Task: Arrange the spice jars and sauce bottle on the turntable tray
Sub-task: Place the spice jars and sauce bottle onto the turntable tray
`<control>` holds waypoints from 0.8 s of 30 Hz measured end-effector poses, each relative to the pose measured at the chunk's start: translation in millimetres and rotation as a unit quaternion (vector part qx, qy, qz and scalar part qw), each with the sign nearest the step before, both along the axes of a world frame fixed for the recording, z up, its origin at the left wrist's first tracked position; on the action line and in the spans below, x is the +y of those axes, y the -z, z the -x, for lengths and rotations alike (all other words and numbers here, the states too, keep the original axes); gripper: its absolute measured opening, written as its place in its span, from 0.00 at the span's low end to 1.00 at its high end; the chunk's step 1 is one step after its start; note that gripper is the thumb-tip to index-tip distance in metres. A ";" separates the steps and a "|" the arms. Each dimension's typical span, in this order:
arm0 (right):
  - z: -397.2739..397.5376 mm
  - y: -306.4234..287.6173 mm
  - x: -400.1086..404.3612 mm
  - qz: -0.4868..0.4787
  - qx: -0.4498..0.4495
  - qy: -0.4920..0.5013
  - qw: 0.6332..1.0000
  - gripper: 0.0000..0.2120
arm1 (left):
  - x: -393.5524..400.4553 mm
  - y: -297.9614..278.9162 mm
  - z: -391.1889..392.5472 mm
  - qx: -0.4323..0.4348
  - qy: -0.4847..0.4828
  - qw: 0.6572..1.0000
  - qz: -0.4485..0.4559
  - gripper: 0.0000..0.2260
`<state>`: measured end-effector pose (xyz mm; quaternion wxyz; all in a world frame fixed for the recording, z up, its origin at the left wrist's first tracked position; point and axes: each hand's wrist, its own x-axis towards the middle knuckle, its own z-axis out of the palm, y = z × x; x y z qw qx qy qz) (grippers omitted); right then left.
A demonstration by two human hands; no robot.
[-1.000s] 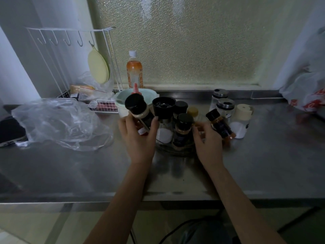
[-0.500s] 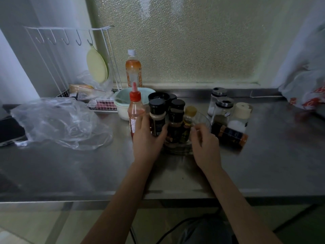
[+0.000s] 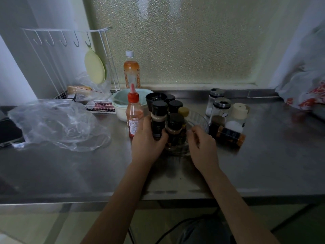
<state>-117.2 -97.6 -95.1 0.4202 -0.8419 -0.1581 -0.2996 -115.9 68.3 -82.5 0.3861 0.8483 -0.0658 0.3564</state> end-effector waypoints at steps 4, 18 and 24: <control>0.7 -0.8 -1.0 0.002 0.001 -0.010 1.000 0.09 | -0.1 -0.3 0.9 0.005 -0.003 1.000 0.016 0.18; 3.1 -3.2 -1.5 0.004 -0.005 -0.026 1.000 0.09 | 0.4 7.5 -3.3 0.025 0.031 0.999 0.004 0.11; 3.1 -19.2 -12.4 -0.106 -0.082 0.099 0.986 0.07 | 3.7 5.0 -2.1 -0.031 -0.092 0.994 0.049 0.11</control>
